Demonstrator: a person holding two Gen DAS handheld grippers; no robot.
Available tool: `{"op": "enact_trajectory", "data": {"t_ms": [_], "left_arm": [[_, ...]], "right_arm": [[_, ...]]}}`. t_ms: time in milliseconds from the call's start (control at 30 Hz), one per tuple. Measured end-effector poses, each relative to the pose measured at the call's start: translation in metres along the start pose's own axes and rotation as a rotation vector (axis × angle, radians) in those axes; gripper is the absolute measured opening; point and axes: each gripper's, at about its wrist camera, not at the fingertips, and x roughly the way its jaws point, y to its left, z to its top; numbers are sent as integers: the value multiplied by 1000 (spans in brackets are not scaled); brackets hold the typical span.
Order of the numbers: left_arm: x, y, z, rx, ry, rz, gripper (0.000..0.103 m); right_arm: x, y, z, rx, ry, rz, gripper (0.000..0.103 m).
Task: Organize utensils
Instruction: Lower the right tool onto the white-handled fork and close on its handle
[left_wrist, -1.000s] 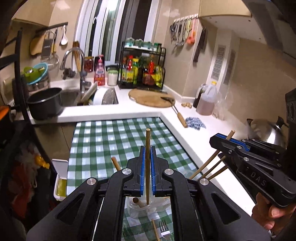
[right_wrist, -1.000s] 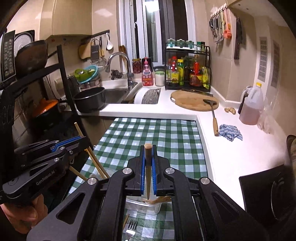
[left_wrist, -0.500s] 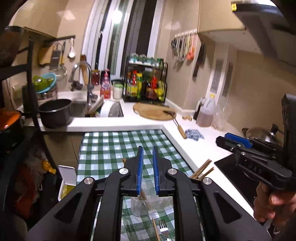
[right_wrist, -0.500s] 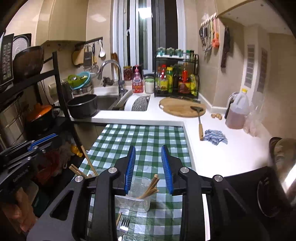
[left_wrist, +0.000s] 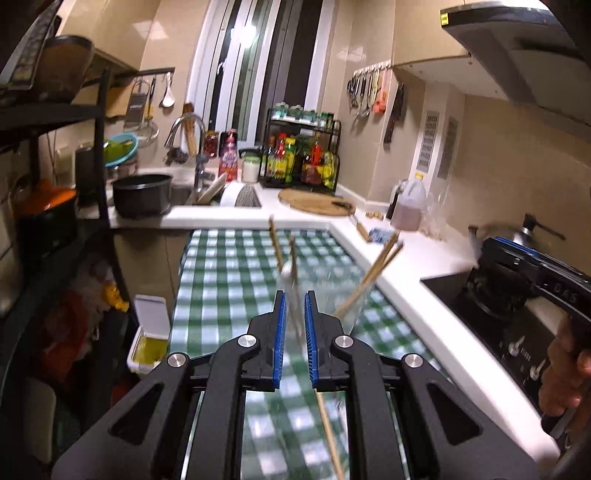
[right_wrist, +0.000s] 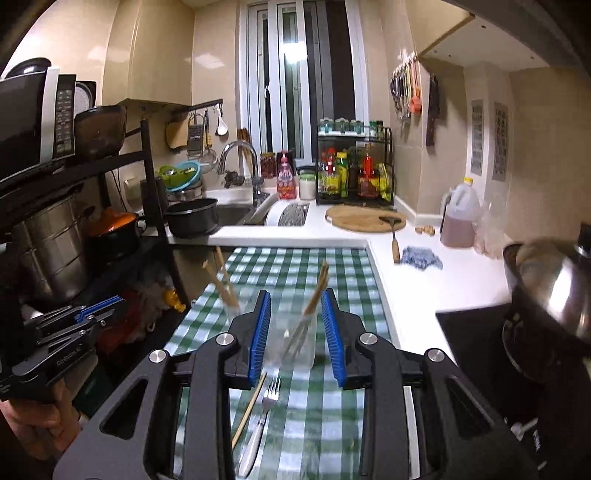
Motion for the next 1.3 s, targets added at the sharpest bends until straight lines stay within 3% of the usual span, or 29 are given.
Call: {"op": "enact_trajectory", "data": {"t_ms": [200, 333, 467, 600, 667, 733, 800, 1067, 1167, 1233, 1300], "left_arm": [[16, 9, -53, -21, 64, 14, 11], [21, 10, -76, 5, 64, 37, 11], [31, 21, -89, -37, 110, 58, 11], [30, 23, -90, -41, 106, 61, 11], [27, 23, -91, -45, 103, 58, 11], [26, 24, -90, -46, 101, 54, 11], [26, 25, -90, -53, 100, 54, 11], [27, 28, -92, -59, 113, 45, 11], [27, 28, -92, -63, 112, 43, 11], [27, 28, -92, -63, 112, 41, 11], [28, 28, -92, -61, 112, 39, 11]], "right_arm": [[14, 0, -62, 68, 90, 6, 28], [36, 6, -107, 125, 172, 24, 9], [50, 13, -140, 154, 211, 7, 7], [73, 26, -171, 156, 273, 8, 11], [82, 33, -180, 127, 301, 16, 12], [94, 40, -190, 110, 339, 21, 33], [104, 43, -200, 102, 366, 1, 39], [120, 57, -217, 56, 411, -8, 38], [121, 63, -217, 25, 404, -21, 30], [121, 61, -216, 25, 404, -27, 19], [121, 58, -215, 32, 406, -24, 19]]}}
